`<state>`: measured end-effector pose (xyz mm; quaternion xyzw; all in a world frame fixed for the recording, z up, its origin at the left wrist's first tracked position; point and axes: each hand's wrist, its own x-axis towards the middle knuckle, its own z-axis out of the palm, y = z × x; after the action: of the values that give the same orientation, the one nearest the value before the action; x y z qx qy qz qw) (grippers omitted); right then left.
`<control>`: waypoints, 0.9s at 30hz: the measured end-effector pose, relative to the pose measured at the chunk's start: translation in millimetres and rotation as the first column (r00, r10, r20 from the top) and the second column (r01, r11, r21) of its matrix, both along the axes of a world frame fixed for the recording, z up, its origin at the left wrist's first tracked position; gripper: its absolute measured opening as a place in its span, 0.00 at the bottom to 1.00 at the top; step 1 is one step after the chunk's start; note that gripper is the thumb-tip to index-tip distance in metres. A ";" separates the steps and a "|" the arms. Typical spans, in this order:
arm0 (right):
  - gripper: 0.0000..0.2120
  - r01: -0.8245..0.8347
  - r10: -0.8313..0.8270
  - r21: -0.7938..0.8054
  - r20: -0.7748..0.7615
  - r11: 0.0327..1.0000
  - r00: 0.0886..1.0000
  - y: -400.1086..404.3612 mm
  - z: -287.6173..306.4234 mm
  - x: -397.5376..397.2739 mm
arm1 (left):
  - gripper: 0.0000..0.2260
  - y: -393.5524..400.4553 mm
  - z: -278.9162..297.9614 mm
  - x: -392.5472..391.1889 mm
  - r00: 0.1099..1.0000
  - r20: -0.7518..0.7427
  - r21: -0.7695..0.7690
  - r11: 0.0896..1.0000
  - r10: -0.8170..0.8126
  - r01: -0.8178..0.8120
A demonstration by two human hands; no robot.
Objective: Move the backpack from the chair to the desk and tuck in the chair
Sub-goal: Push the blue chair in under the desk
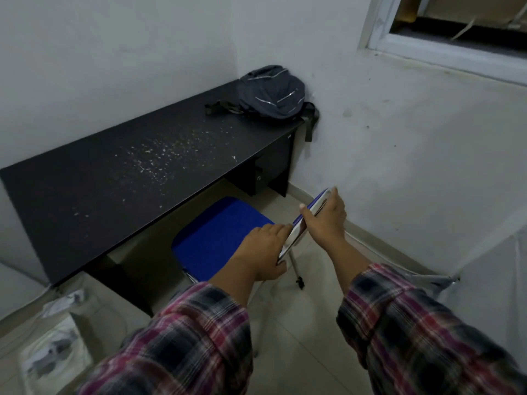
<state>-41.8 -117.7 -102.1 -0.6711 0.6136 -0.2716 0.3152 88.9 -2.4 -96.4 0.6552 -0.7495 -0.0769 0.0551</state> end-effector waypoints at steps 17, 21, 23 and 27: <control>0.21 -0.947 0.560 -0.121 -0.781 0.298 0.276 -117.7 -6.2 -47.7 | 0.13 -54.1 -8.3 -60.3 0.766 0.116 0.014 0.770 0.633 -0.638; 0.15 -0.900 0.484 -0.339 -0.760 0.274 0.434 -120.6 -22.6 -33.9 | 0.11 -53.2 -16.8 -50.7 0.745 0.181 -0.031 0.761 0.642 -0.648; 0.16 -0.871 0.479 -0.415 -0.727 0.264 0.492 -123.6 -28.1 -23.8 | 0.11 -54.4 -18.5 -42.4 0.737 0.198 -0.061 0.759 0.646 -0.649; 0.17 -0.851 0.480 -0.452 -0.704 0.267 0.524 -129.6 -32.6 -2.9 | 0.08 -58.8 -22.8 -22.5 0.734 0.205 -0.130 0.761 0.647 -0.635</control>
<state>-44.7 -247.3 -134.7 -0.9728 0.1325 -0.1809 -0.0586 66.4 -61.2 -119.2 0.8758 -0.4805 0.0449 0.0046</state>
